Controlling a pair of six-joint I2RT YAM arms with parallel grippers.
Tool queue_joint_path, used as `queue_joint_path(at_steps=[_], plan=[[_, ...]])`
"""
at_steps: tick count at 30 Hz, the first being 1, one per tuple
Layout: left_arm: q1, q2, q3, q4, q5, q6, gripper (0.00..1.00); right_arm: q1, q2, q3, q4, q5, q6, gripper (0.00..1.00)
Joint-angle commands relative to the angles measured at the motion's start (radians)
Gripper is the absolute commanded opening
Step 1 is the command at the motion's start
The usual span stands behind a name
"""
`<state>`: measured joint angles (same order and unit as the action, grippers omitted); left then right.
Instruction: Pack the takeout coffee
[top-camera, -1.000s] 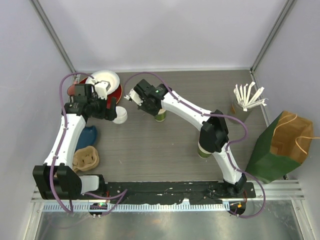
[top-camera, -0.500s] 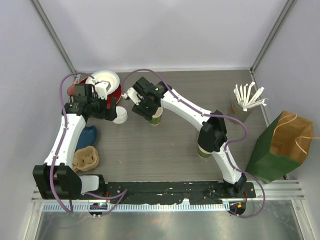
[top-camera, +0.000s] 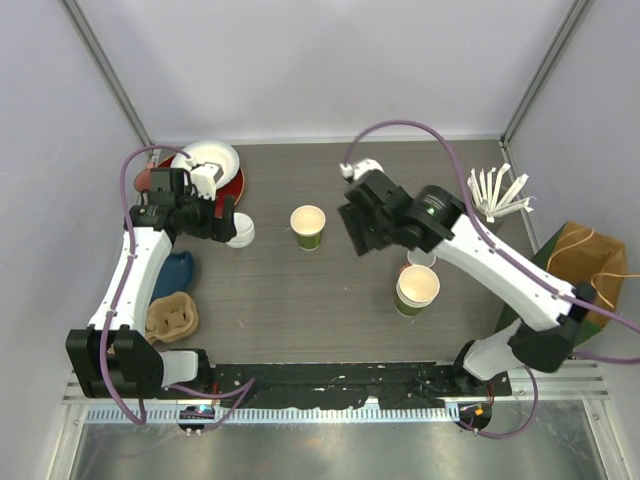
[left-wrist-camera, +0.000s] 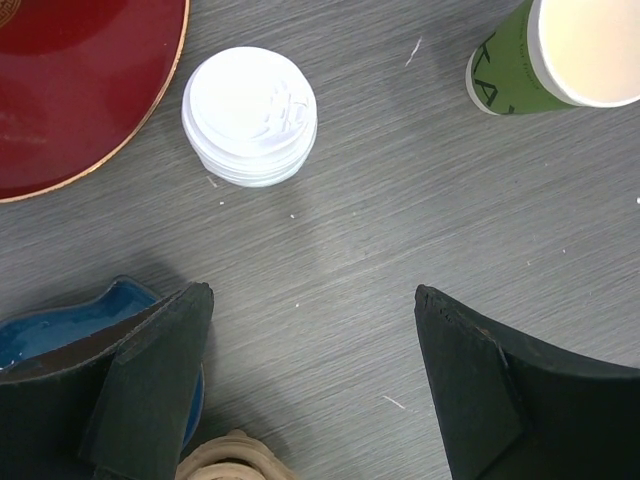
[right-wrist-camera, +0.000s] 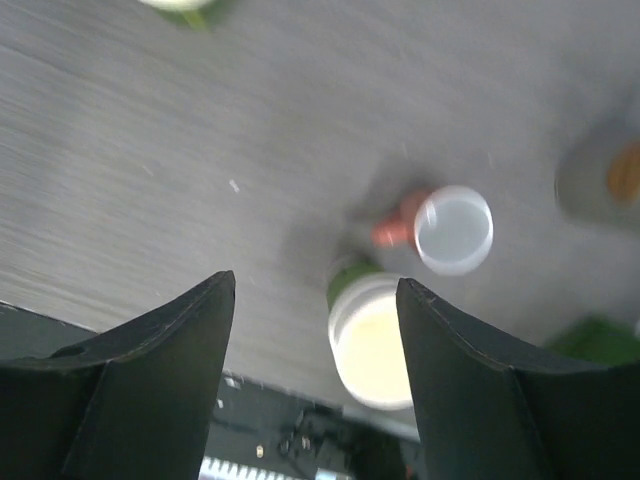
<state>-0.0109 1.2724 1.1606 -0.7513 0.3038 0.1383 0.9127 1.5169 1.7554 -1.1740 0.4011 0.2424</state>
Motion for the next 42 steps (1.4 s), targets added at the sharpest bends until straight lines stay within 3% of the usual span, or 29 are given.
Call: queue_joint_path(at_steps=[1,5,9,16,21,32,37,42], plan=[[0.006,-0.022,0.005,0.021,0.031,0.004,0.87,-0.008,-0.110,-0.261,-0.118,0.068,0.286,0.68],[0.006,-0.025,0.007,0.021,0.047,-0.002,0.86,-0.006,-0.243,-0.427,-0.058,-0.043,0.356,0.56],[0.006,-0.031,0.010,0.015,0.049,-0.002,0.86,-0.009,-0.261,-0.522,-0.026,-0.048,0.368,0.56],[0.006,-0.057,-0.002,0.007,0.047,0.009,0.86,-0.064,-0.273,-0.576,0.023,-0.062,0.324,0.34],[0.006,-0.067,-0.002,0.007,0.043,0.015,0.86,-0.095,-0.267,-0.600,0.047,-0.084,0.299,0.29],[0.006,-0.062,-0.004,0.012,0.044,0.018,0.86,-0.141,-0.250,-0.597,-0.001,0.001,0.298,0.01],[0.006,-0.062,-0.001,0.018,0.046,0.020,0.86,-0.149,-0.219,-0.570,-0.072,0.109,0.319,0.01],[0.006,-0.062,-0.002,0.021,0.049,0.020,0.86,-0.244,-0.231,-0.582,-0.050,0.143,0.275,0.01]])
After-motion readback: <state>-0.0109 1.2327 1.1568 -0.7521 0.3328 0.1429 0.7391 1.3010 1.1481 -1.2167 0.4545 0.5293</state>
